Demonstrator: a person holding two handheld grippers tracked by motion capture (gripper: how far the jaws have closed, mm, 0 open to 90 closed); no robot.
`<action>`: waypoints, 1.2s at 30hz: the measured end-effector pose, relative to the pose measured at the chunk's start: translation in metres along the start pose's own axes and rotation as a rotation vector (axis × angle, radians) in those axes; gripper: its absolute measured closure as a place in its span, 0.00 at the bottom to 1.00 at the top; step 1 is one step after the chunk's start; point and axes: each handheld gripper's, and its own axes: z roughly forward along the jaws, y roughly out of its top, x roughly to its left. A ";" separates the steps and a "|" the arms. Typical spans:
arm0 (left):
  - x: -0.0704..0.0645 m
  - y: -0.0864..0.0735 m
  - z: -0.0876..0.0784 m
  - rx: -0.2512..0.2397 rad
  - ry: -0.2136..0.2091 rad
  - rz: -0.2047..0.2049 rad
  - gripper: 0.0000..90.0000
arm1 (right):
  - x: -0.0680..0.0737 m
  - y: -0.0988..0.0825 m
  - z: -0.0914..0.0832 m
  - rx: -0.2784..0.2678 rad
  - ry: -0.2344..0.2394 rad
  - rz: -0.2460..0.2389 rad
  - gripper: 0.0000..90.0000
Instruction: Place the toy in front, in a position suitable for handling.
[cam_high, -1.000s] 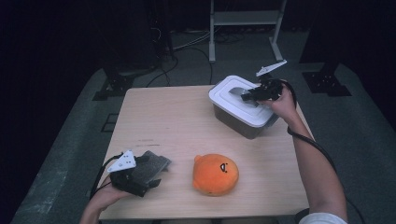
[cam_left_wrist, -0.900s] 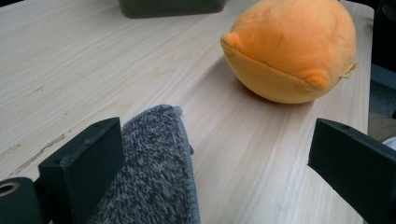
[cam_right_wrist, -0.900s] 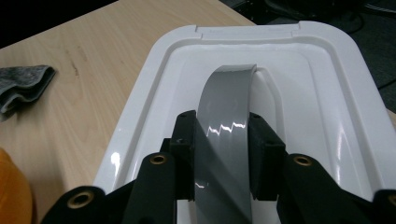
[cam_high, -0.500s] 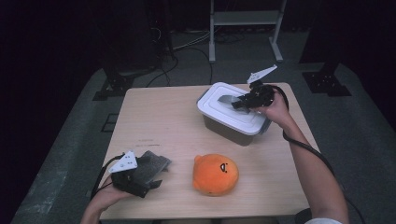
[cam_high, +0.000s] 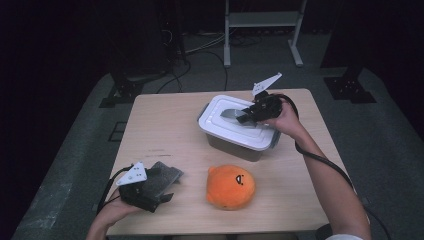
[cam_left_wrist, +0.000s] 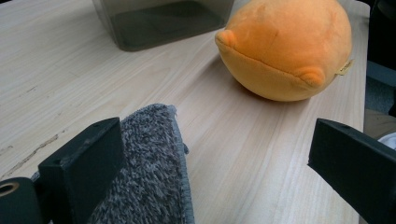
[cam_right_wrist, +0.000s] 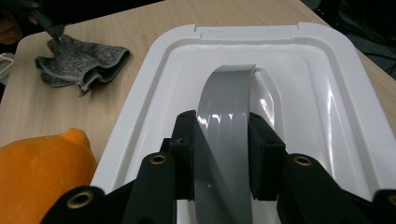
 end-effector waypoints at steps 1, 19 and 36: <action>0.000 0.000 0.000 0.000 -0.001 0.001 0.03 | 0.001 0.001 0.002 0.002 0.006 -0.008 0.74; 0.000 0.000 0.000 0.002 -0.004 0.000 0.03 | 0.019 0.019 0.021 0.034 0.072 -0.078 0.74; -0.001 0.000 0.001 0.001 -0.015 -0.001 0.03 | 0.021 0.027 0.031 0.037 0.093 -0.086 0.74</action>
